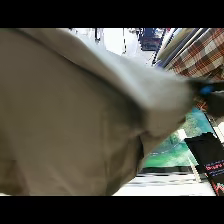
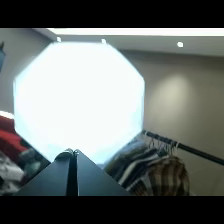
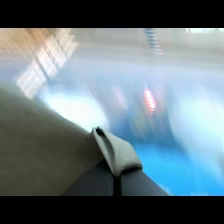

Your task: Fold the clothes and pants, and hang the long-sleeved shirts on hangers.

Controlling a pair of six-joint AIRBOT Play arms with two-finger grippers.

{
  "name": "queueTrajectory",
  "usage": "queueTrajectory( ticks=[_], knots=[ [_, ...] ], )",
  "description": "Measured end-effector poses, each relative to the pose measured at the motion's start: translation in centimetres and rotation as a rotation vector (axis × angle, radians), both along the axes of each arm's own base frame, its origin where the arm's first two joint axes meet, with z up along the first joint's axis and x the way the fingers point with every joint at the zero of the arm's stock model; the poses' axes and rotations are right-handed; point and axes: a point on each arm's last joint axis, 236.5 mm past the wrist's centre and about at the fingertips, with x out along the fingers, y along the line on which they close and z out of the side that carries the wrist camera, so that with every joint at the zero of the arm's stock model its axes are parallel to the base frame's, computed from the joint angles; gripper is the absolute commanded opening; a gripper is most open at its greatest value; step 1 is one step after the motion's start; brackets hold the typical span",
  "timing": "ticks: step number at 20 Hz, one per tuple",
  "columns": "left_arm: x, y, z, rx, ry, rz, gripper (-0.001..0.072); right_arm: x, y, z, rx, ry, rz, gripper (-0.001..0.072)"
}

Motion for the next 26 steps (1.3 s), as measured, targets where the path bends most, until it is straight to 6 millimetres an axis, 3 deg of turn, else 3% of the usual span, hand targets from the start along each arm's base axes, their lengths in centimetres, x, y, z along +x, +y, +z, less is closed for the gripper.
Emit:
queueTrajectory(
  ticks=[2,4,7,11,16,21,24,26],
  knots=[
    [2.8,-1.1,-3.0,0.035,0.078,-0.044,0.0003,0.7,-0.5,-4.4,-0.08,0.178,-0.021,0.0014],
    [3.7,-1.5,-4.2,0.056,0.107,-0.057,0.0003,0.4,-0.8,-6.6,-0.12,0.277,-0.025,0.0014],
    [3.8,-1.9,-4.7,0.089,0.119,-0.06,0.0003,-0.7,-1.1,-7.9,-0.146,0.356,-0.021,0.0014],
    [1.5,-3.1,-3.3,0.136,0.081,-0.058,0.0003,-2.1,-1.1,-7.9,-0.143,0.38,-0.006,0.0014],
    [-5.0,-4.3,0.7,0.213,-0.033,0.016,0.0004,-4.7,-1.4,-5.8,-0.107,0.313,0.011,0.0014],
    [-11.0,-5.0,3.8,0.275,-0.131,0.131,0.0004,-8.0,-2.0,-0.3,0.005,0.078,0.016,0.0015],
    [-12.0,-5.2,4.4,0.276,-0.156,0.144,0.0004,-8.6,-2.0,3.1,0.071,-0.077,0.016,0.0014],
    [-10.7,-4.5,4.0,0.258,-0.139,0.127,0.0004,-7.3,-2.4,3.3,0.06,-0.096,-0.011,0.0014]
  ],
)
